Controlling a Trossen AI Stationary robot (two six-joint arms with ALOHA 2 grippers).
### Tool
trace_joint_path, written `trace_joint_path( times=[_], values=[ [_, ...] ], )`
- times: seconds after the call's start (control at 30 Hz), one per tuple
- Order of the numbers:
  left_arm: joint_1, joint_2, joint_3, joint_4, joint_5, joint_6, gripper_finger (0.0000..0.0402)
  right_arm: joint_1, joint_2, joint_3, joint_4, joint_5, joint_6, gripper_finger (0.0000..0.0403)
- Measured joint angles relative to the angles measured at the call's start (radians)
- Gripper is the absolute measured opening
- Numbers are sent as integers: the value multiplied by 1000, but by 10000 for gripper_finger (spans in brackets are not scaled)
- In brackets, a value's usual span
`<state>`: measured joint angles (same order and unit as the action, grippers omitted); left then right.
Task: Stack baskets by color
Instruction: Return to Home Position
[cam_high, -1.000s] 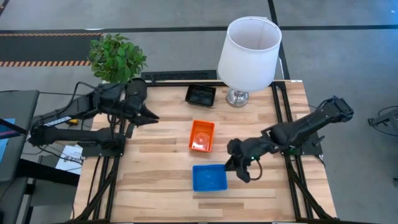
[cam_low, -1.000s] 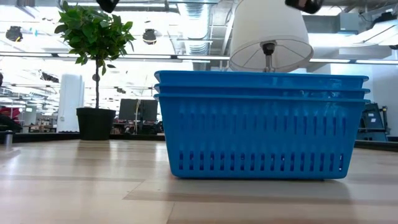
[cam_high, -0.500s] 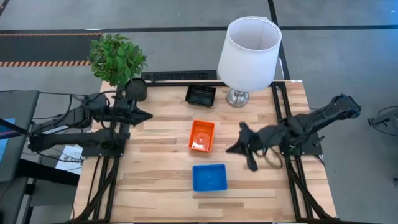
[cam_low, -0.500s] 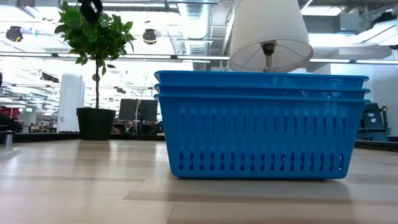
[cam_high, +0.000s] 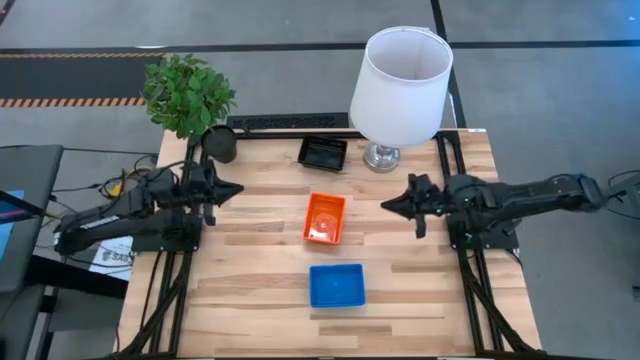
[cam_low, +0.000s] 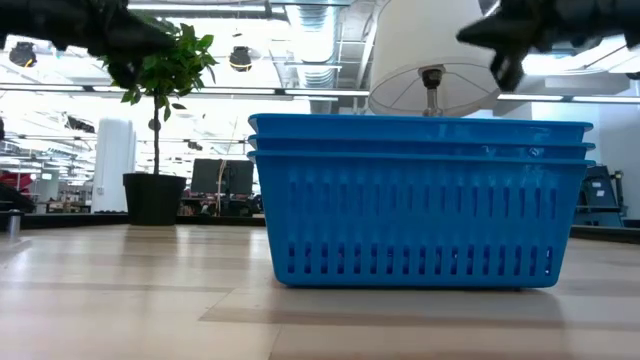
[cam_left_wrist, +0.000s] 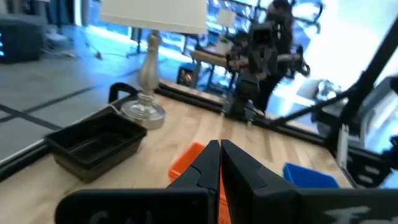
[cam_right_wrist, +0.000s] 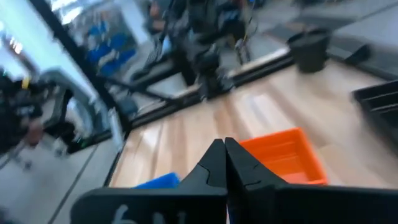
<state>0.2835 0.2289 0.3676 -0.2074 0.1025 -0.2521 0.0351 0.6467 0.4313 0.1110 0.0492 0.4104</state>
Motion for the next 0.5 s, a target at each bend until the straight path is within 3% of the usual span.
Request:
trace_joint_path(
  times=[0.23,0.5],
  values=[
    [31,-179,-155,90,-2,-104,0,-86,-149,-207,194,6,25,3],
    [31,-217,-194,20,-18,-153,0,-90,-334,-275,72,6,21,3]
  ],
)
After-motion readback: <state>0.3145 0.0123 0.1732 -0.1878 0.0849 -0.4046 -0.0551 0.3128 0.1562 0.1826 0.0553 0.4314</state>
